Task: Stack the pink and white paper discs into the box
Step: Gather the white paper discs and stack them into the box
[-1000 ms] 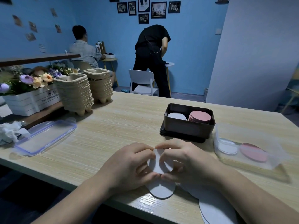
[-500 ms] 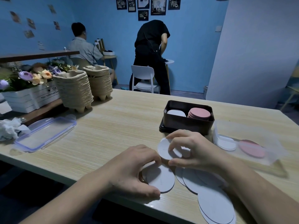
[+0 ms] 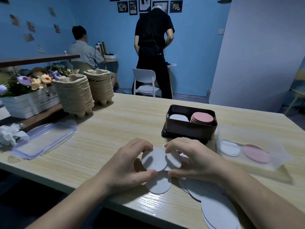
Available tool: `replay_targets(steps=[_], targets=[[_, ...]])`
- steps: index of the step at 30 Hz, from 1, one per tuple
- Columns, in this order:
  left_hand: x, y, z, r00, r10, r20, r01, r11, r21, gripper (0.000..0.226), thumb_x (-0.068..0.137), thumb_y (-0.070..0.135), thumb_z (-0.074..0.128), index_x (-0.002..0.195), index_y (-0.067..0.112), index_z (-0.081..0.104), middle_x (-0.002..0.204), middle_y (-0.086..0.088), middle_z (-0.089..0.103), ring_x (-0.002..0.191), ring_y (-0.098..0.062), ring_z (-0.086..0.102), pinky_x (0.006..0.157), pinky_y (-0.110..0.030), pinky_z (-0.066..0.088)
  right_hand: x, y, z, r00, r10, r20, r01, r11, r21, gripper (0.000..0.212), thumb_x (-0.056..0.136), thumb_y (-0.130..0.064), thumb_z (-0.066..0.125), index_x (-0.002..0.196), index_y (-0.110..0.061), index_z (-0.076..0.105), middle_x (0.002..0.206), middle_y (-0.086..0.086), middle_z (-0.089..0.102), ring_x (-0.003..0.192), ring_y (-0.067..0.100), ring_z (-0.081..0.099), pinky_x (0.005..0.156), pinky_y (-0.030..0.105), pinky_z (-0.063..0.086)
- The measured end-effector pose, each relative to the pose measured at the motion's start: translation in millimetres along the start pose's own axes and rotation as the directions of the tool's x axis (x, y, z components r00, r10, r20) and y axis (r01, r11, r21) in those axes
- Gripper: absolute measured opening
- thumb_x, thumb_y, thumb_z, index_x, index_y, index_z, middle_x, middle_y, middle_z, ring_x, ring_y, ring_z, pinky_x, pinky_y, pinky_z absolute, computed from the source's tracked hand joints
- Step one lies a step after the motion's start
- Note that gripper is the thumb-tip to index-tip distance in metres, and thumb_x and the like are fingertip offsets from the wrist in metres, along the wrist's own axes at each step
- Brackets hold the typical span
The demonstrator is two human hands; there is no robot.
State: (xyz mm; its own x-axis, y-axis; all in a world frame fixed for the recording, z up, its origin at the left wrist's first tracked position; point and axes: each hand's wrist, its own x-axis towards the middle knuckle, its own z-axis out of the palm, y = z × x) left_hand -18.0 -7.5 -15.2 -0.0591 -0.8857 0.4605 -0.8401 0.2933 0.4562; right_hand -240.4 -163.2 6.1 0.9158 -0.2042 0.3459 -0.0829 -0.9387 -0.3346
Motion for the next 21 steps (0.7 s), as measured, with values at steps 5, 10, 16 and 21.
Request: replay_targets(steps=[5,10,16,21], targets=[[2,-1,7,0.999,0.014,-0.042,-0.01,0.995,0.094,0.049,0.084,0.06,0.071,0.12,0.03,0.055,0.121,0.013,0.062,0.11,-0.004,0.058,0.088,-0.032,0.055,3,-1,8,1.0,-0.029,-0.011,0.029,0.999,-0.025,0.057,0.081,-0.047,0.085,0.129,-0.027,0.059,0.13,-0.005,0.061,0.118,0.013,0.058,0.096,0.034,0.053],[5,1,11,0.991,0.1,-0.093,-0.087,0.987,0.133,0.049,0.084,0.055,0.075,0.117,0.029,0.051,0.118,0.006,0.067,0.107,-0.012,0.064,0.084,-0.034,0.057,2,-1,12,1.0,-0.015,-0.001,0.015,1.0,0.013,0.038,0.089,-0.046,0.078,0.119,-0.031,0.062,0.151,0.0,0.049,0.135,0.014,0.05,0.103,0.037,0.051],[5,2,13,0.988,0.115,-0.103,-0.106,0.99,0.092,0.054,0.084,0.065,0.068,0.116,0.023,0.056,0.128,0.003,0.068,0.118,-0.012,0.064,0.091,-0.033,0.058,2,-2,11,0.999,-0.041,-0.036,0.041,0.999,0.003,0.023,0.091,-0.044,0.076,0.105,-0.03,0.065,0.142,-0.005,0.053,0.129,0.009,0.052,0.097,0.031,0.052],[1,-2,10,0.992,0.064,-0.11,-0.057,0.997,0.057,0.043,0.086,0.054,0.073,0.115,0.025,0.06,0.13,0.007,0.067,0.12,-0.008,0.063,0.092,-0.036,0.057,1,0,11,0.996,-0.056,-0.065,0.058,0.998,0.015,0.022,0.093,-0.049,0.071,0.1,-0.029,0.066,0.142,-0.007,0.053,0.129,0.003,0.051,0.096,0.022,0.051]])
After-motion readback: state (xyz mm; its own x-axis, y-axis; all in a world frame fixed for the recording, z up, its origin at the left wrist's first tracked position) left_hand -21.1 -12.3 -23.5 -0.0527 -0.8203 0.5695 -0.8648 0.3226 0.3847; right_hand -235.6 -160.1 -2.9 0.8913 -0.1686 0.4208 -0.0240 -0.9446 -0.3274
